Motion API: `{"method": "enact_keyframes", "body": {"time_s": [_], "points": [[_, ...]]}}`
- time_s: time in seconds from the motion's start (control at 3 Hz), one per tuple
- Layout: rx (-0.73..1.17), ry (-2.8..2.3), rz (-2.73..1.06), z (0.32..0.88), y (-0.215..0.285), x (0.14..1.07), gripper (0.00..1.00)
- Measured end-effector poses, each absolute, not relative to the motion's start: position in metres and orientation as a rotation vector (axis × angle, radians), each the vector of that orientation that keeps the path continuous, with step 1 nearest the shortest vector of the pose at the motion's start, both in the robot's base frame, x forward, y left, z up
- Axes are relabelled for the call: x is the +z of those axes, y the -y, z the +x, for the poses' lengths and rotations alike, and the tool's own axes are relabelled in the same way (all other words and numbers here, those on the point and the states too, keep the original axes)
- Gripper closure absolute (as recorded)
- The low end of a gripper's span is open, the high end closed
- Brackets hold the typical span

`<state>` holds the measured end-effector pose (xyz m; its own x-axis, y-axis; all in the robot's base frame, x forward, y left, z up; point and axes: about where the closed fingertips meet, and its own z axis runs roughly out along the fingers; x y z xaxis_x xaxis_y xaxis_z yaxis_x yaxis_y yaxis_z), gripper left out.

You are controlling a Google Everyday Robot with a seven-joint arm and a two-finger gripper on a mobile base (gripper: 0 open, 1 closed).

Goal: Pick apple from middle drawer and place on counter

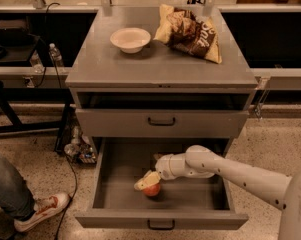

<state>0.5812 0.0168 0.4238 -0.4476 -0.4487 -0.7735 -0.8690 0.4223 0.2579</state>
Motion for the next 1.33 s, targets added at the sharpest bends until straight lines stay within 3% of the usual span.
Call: {"method": "enact_keyframes", "body": {"time_s": [1.0,1.33], "points": [[0.877,-2.152,-1.060,0.568,0.004,0.381,0.03],[0.881,-2.187,-1.046,0.557,0.006,0.373,0.27]]}}
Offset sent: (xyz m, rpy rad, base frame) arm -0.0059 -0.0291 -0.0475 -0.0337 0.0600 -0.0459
